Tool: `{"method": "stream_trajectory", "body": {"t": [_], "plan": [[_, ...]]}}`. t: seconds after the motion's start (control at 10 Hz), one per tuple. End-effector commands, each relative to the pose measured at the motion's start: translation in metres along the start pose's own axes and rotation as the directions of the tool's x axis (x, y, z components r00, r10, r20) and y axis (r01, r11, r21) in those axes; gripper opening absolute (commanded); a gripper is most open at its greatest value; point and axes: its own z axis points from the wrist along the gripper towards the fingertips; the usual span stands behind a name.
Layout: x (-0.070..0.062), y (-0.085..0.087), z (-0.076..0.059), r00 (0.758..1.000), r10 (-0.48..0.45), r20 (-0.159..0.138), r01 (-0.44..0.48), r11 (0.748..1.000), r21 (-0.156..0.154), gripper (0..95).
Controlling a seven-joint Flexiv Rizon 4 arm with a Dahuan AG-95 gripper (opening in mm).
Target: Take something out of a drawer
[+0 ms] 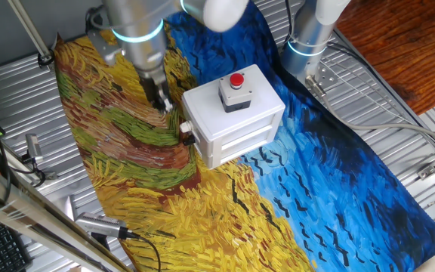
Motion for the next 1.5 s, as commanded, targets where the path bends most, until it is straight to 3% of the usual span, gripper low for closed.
{"method": "stream_trajectory", "body": {"t": [0.1, 0.3, 0.5, 0.8, 1.0, 1.1, 1.5], "plan": [[-0.005, 0.033, 0.004, 0.992, 0.127, 0.012, -0.127, 0.992, -0.017, 0.0], [-0.006, 0.051, 0.005, 0.987, 0.161, 0.015, -0.161, 0.987, -0.013, 0.0], [-0.007, 0.051, 0.006, 0.993, 0.119, 0.022, -0.119, 0.993, 0.004, 0.0], [-0.007, 0.051, 0.006, 0.998, 0.06, 0.002, -0.06, 0.998, -0.006, 0.0], [-0.007, 0.051, 0.006, 0.997, 0.073, -0.011, -0.073, 0.997, -0.015, 38.0], [-0.006, 0.05, 0.004, 0.997, 0.074, -0.013, -0.074, 0.997, -0.03, 38.0], [-0.005, 0.049, 0.003, 0.998, 0.062, -0.03, -0.063, 0.997, -0.033, 38.0]]}}
